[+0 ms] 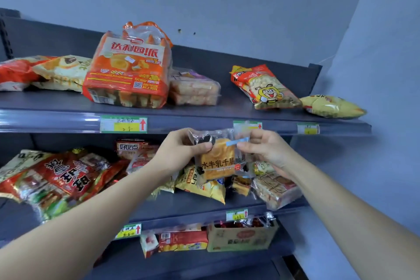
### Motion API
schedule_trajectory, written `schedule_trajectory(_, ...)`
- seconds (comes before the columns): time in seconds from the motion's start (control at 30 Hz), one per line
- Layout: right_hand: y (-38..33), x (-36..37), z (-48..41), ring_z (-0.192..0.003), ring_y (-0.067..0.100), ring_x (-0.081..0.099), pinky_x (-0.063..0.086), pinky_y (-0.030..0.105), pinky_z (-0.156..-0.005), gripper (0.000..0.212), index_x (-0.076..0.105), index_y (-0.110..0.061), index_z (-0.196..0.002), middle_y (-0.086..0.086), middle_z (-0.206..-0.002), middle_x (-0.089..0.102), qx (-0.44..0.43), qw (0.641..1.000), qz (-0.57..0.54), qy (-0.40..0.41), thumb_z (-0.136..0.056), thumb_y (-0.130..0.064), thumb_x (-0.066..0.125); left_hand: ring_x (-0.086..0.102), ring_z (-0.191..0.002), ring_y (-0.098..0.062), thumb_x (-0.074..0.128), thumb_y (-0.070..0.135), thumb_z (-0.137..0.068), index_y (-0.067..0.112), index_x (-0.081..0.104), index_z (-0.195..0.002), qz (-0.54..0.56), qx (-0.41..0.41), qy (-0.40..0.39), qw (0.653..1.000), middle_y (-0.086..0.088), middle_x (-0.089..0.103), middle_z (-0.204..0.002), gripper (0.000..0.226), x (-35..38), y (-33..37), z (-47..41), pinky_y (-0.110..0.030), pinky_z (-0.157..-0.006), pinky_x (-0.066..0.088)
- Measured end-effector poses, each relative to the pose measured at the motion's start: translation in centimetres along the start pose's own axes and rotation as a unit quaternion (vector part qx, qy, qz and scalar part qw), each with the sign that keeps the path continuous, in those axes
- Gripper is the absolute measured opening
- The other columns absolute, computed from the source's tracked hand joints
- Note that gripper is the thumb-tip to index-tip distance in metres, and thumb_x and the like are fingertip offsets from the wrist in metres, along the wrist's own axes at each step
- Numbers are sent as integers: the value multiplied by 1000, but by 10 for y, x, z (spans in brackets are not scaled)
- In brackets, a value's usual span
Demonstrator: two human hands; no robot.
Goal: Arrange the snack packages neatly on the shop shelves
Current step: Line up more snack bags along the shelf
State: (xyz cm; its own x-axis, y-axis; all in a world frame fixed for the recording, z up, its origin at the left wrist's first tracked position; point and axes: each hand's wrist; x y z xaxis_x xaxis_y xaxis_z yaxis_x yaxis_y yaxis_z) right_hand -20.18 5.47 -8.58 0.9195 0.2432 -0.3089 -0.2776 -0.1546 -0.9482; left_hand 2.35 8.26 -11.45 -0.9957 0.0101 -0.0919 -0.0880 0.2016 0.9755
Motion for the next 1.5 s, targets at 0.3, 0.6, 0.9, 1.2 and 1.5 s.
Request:
schedule_trajectory(0.3, 120, -74, 4, -88, 18, 70, 52, 30, -67, 15, 71, -20, -98, 3, -97, 74, 141, 987, -8, 73, -83, -24, 73, 60, -70, -21, 76, 14, -81, 6, 65, -86, 6, -129, 40, 991, -8, 67, -79, 15, 98, -79, -19, -32, -68, 47)
schedule_trajectory(0.6, 229, -106, -27, -95, 24, 68, 53, 43, -92, 22, 65, -14, -107, 6, -98, 73, 299, 936, -55, 177, -87, -21, 69, 66, -90, -28, 78, 19, -80, 10, 67, -97, -33, -221, 89, 971, -8, 71, -95, 22, 143, -152, -74, -41, -80, 53)
schedule_trajectory(0.9, 317, -116, -81, -104, 34, 59, 50, 54, -92, 61, 47, -13, -128, 15, -116, 60, 442, 826, -158, 312, -76, -28, 77, 62, -75, -21, 78, 22, -80, 22, 62, -89, -65, -249, 75, 963, 1, 66, -81, 18, 177, -214, -169, -37, -75, 55)
schedule_trajectory(1.2, 338, -116, -99, -91, 31, 63, 56, 42, -72, 69, 50, -9, -124, 16, -106, 64, 457, 790, -238, 331, -68, -31, 84, 56, -116, -35, 69, 30, -87, 6, 39, -136, -173, -274, 82, 942, -17, 58, -127, 62, 197, -248, -230, -39, -93, 47)
schedule_trajectory(1.5, 315, -156, -90, -85, 26, 67, 59, 46, -75, 62, 53, -22, -127, 3, -111, 63, 304, 736, -238, 557, -70, -16, 78, 50, -121, -34, 74, 29, -81, 16, 38, -143, -268, -270, -40, 924, -17, 51, -134, 72, 211, -241, -229, -37, -97, 47)
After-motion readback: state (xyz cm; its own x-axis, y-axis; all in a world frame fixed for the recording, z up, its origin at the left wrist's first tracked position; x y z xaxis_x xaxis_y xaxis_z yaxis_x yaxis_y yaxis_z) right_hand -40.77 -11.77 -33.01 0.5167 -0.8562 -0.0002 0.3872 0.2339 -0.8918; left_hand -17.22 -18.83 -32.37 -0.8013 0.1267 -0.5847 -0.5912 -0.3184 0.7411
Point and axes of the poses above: each hand's wrist, its own z-axis away from the middle knuckle, its own x-axis out of the palm, y = z × x
